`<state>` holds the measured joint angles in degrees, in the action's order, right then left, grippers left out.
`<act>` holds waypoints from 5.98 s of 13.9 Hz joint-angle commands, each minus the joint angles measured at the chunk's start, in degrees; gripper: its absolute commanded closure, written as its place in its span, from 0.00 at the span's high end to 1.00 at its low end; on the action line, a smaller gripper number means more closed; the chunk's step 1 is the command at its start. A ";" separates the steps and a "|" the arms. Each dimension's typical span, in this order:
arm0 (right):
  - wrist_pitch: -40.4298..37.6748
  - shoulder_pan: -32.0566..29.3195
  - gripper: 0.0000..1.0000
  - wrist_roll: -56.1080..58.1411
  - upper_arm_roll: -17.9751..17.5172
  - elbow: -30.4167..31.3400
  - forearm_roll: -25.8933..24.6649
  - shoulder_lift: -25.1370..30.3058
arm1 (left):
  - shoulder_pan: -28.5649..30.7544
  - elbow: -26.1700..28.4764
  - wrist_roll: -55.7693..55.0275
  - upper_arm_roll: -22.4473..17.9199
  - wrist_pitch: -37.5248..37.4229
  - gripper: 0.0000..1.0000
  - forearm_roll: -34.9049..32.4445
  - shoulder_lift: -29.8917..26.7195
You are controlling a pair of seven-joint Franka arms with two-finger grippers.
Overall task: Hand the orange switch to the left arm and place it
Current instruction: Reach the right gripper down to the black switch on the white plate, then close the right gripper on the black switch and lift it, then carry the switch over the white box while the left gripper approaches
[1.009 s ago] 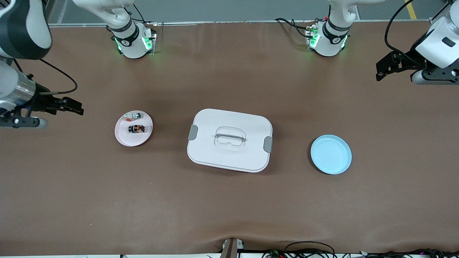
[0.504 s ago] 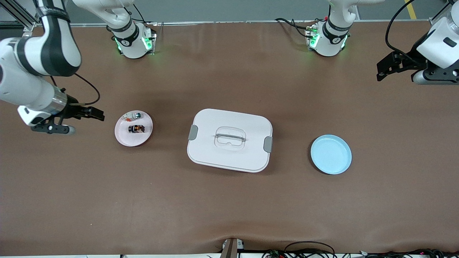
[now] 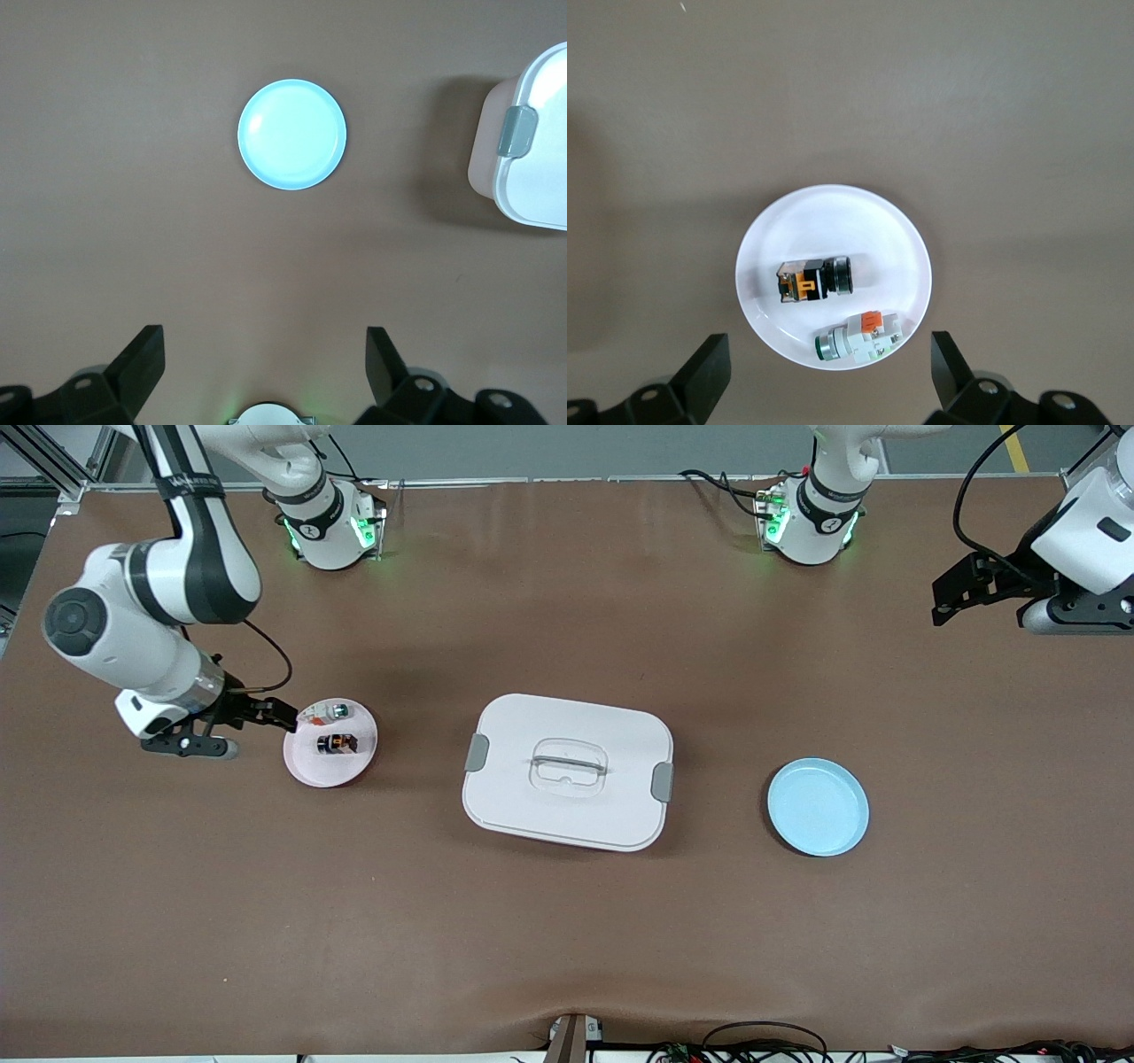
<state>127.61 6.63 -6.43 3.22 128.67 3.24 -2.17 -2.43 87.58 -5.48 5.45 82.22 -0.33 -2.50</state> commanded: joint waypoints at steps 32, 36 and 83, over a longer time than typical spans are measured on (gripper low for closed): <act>29.89 5.67 1.00 -1.22 0.03 10.72 0.89 -15.76 | 0.32 -1.18 0.21 0.35 1.10 1.00 -0.81 1.00; 29.89 5.76 0.84 -1.22 0.03 10.64 1.16 -15.76 | 0.23 -1.18 0.30 0.35 1.10 1.00 -0.90 1.09; -1.05 31.86 0.00 -100.16 -0.76 -65.47 45.18 -33.24 | -5.21 -1.18 -2.86 6.33 16.29 1.00 31.27 6.45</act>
<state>126.18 38.13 -103.15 2.44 66.78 46.19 -33.63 -6.28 87.28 -6.71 11.64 96.82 29.24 2.93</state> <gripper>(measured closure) 0.273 0.000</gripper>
